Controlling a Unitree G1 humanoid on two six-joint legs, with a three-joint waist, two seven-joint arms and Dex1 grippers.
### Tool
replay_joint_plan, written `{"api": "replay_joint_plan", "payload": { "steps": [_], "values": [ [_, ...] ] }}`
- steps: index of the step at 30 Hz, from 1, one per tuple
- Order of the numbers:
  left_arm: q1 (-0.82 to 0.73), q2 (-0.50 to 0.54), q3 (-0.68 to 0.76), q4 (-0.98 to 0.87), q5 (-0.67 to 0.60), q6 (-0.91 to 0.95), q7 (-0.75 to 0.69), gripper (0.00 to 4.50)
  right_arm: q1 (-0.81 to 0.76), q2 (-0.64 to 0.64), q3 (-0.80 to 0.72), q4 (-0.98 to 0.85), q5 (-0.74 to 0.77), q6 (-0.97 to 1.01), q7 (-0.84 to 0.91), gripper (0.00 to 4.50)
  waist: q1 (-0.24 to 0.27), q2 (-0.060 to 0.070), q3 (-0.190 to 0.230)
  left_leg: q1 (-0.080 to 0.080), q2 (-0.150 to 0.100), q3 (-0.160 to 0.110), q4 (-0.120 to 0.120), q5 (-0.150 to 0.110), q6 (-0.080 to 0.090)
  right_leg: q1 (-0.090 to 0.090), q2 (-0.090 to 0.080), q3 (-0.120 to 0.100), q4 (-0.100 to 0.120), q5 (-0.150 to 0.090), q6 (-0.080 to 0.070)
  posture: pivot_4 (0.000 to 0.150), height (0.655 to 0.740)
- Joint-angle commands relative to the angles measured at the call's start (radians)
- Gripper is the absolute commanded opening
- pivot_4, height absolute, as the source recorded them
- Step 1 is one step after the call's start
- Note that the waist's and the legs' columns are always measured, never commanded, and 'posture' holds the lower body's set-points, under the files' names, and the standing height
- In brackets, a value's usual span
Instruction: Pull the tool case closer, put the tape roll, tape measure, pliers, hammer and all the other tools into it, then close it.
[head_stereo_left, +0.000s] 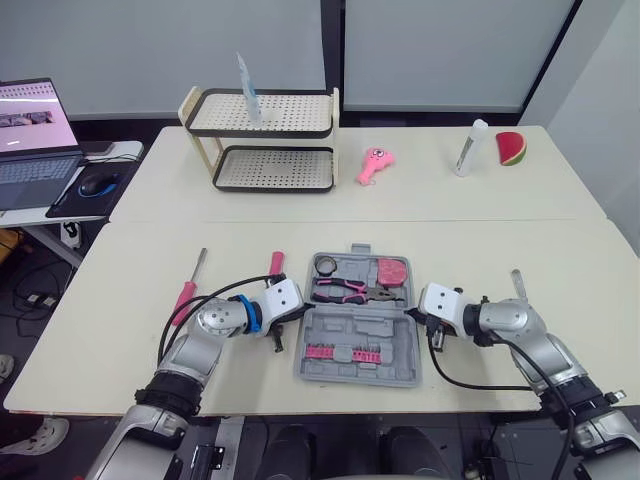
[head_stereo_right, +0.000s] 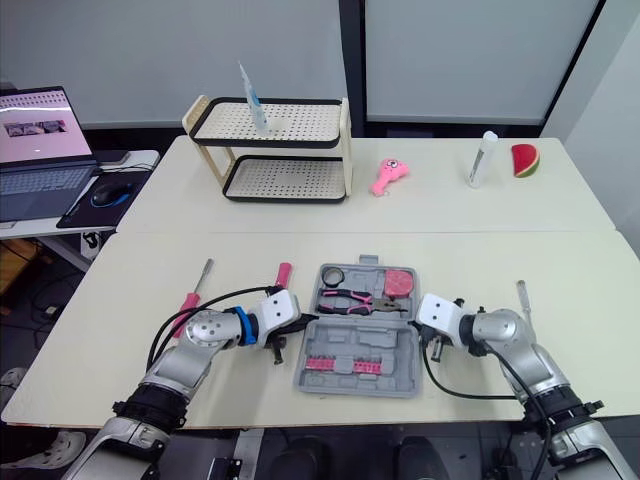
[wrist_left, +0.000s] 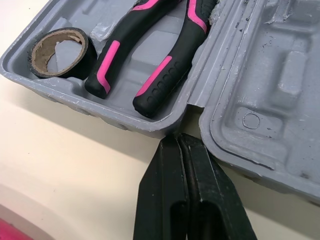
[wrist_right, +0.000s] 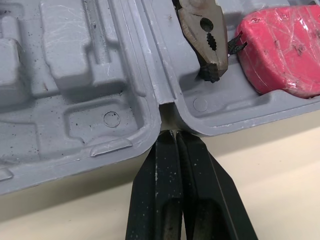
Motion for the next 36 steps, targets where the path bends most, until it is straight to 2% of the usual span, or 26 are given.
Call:
{"api": "replay_joint_plan", "payload": {
  "steps": [1, 24, 36],
  "values": [
    [0.017, -0.015, -0.041, -0.016, 0.005, -0.001, -0.023, 0.03, -0.023, 0.019, 0.009, -0.025, 0.010, -0.013, -0.002, 0.00, 0.000, 0.000, 0.000, 0.000, 0.000, 0.000, 0.000, 0.000, 0.000, 0.000, 0.000, 0.000, 0.000, 0.000, 0.000, 0.150, 0.7356],
    [0.061, -0.005, -0.048, -0.076, 0.002, 0.024, -0.030, 0.03, -0.010, 0.014, 0.018, -0.047, 0.012, 0.009, 0.026, 0.00, -0.002, 0.000, 0.000, 0.000, 0.000, 0.000, 0.000, 0.000, 0.000, 0.000, 0.000, 0.000, -0.001, 0.000, 0.000, 0.150, 0.7356],
    [0.043, 0.046, -0.009, -0.070, -0.008, 0.008, -0.029, 0.03, 0.024, -0.033, -0.051, -0.091, 0.031, 0.066, -0.007, 0.00, -0.001, 0.000, 0.000, -0.001, 0.000, 0.000, -0.001, 0.000, 0.000, -0.001, 0.000, 0.000, -0.001, 0.000, 0.000, 0.150, 0.7356]
  ]
}}
